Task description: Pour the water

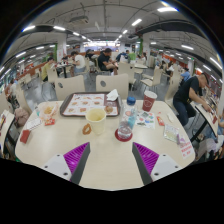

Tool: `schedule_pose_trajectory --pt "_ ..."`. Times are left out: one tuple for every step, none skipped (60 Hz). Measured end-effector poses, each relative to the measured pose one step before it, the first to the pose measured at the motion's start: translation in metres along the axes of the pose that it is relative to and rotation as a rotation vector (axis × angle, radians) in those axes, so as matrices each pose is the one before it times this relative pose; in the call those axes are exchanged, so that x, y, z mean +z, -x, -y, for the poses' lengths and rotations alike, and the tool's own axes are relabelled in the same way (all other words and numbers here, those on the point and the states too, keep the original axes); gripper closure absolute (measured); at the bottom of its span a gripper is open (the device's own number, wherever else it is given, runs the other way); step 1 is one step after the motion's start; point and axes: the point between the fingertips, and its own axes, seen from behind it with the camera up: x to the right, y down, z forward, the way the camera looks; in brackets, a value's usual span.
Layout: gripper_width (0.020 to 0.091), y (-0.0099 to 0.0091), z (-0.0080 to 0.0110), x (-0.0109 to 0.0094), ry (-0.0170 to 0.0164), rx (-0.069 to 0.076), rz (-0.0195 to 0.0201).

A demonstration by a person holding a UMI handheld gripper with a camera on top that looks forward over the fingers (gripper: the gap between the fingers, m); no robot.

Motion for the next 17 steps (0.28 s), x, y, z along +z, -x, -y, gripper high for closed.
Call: schedule_pose_trajectory --pt "0.0256 0.00111 -0.00070 -0.00106 0.00215 -0.0006 0.00485" --pt "0.0256 0.00133 -0.00041 -0.00090 0.00131 -0.0004 0.00645" --pt "0.0252 0.00127 -0.00013 0.00043 -0.00151 -0.0010 0.00555" --pt "0.0252 0.00065 0.00002 -0.00134 -0.00241 -0.0024 0.00367" --pt "0.0255 0.00014 -0.00033 -0.00086 -0.00131 -0.0028 0.00109" --pt "0.0253 -0.00034 -0.00069 -0.00038 0.00043 -0.0023 -0.00051" --pt "0.0255 -0.00066 -0.00088 -0.00059 0.00101 -0.0021 -0.00161" --pt "0.0253 -0.00061 -0.00007 -0.00040 -0.00085 -0.0010 -0.00111" --pt "0.0252 -0.00021 0.00018 -0.00042 -0.00199 -0.0006 0.00090" --pt "0.0254 -0.00017 0.00021 -0.00050 -0.00202 -0.0031 0.00119" --pt "0.0252 -0.00009 0.00011 -0.00035 -0.00204 -0.0071 0.00069" --pt "0.0252 -0.00030 0.00014 -0.00011 -0.00088 -0.0084 0.00003" --pt "0.0252 -0.00049 0.00005 -0.00029 -0.00021 -0.0074 -0.00074" --pt "0.0254 -0.00092 -0.00017 -0.00019 0.00107 -0.0062 -0.00213" --pt "0.0254 -0.00133 -0.00048 -0.00013 0.00204 -0.0051 -0.00318" --pt "0.0255 -0.00129 -0.00040 -0.00005 0.00221 -0.0035 -0.00347" --pt "0.0254 -0.00141 -0.00006 -0.00022 0.00087 -0.0014 -0.00364"
